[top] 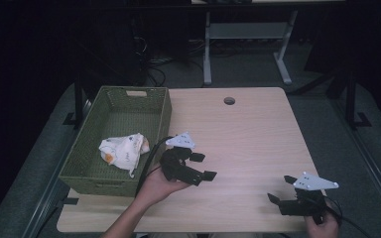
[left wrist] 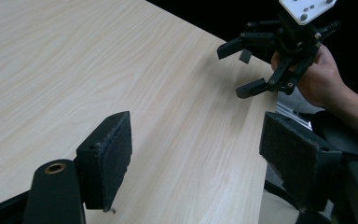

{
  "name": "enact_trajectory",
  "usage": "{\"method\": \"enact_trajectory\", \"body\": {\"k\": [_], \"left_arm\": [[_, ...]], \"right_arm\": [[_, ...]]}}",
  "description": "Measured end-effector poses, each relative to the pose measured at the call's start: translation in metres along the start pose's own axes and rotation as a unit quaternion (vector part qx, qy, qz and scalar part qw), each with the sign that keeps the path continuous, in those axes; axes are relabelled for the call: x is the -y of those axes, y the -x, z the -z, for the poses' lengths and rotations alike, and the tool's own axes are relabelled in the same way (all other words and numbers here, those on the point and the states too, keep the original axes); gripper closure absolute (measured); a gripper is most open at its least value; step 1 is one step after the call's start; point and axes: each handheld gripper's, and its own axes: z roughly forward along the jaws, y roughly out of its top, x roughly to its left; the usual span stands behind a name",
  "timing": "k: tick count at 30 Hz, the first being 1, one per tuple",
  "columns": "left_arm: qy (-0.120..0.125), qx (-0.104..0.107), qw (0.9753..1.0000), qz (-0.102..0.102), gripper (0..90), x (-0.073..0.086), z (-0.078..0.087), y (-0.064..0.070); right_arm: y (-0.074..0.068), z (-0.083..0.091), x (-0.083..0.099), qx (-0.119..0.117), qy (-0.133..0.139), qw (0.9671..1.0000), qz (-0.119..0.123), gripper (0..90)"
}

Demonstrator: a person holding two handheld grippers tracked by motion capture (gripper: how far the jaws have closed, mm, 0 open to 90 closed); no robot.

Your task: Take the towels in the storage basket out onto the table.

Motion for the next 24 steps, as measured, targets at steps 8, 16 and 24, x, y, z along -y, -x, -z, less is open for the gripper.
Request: {"method": "enact_trajectory", "body": {"k": [8, 16, 24], "left_arm": [[-0.01, -0.005, 0.9999, 0.006, 23.5, -0.006, 0.015, -0.012], [-0.014, -0.013, 0.9997, 0.015, 23.5, -0.011, 0.037, -0.025], [-0.007, -0.027, 0.9992, 0.028, 26.8, -0.009, 0.06, -0.037]], "right_arm": [[0.0, 0.0, 0.0, 0.0, -0.001, 1.0, 0.003, 14.0], [-0.001, 0.0, 0.0, 0.001, -0.001, 1.0, 0.002, 14.0], [0.0, 0.001, 0.0, 0.001, -0.001, 1.0, 0.003, 14.0]]}}
